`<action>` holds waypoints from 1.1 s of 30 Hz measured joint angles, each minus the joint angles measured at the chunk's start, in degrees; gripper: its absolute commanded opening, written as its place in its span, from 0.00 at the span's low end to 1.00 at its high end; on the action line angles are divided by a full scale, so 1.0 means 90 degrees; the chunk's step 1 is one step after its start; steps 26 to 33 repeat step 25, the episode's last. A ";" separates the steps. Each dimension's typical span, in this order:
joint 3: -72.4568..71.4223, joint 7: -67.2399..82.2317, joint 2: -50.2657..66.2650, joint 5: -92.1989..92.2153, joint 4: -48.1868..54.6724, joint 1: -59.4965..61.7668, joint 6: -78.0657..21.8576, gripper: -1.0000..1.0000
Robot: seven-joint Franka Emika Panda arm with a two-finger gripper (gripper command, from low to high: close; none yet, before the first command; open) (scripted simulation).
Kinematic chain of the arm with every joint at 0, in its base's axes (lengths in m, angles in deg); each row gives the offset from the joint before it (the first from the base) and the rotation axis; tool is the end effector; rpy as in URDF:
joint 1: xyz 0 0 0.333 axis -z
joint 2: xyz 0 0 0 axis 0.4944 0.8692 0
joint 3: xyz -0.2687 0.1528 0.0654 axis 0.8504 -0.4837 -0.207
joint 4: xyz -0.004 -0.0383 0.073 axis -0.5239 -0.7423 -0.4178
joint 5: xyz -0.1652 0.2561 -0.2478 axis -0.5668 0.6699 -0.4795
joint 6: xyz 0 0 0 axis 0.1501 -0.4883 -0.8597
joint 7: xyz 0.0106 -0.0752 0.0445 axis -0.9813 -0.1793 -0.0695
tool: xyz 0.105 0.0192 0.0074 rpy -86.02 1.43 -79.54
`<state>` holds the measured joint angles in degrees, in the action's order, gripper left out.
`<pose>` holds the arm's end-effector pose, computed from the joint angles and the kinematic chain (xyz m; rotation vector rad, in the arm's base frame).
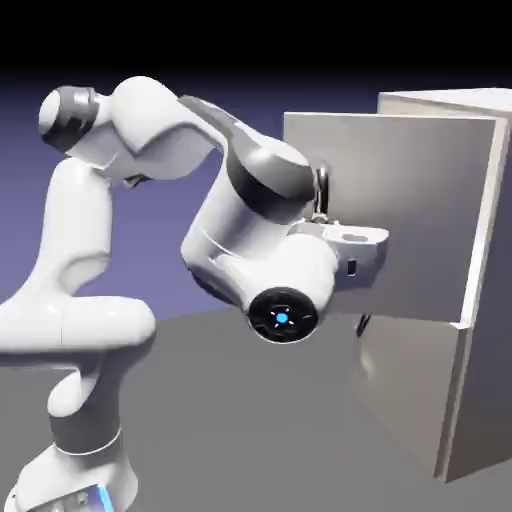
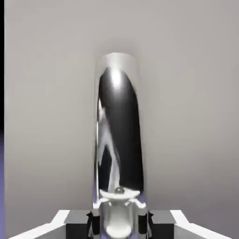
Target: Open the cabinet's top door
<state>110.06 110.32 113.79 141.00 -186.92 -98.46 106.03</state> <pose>0.3046 -0.2177 0.4967 -1.6613 -0.1883 -1.0415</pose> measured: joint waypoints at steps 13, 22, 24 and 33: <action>-0.1218 0.0595 -0.3000 -0.2445 0.2207 0.0820 0.0240 0.00; -0.1494 0.0075 -0.5077 -0.3772 0.3508 0.0348 0.0642 0.00; -0.1462 -0.0096 -0.5541 -0.4055 0.3855 0.0119 0.0647 0.00; -0.1454 -0.0166 -0.5722 -0.4163 0.3997 0.0029 0.0641 1.00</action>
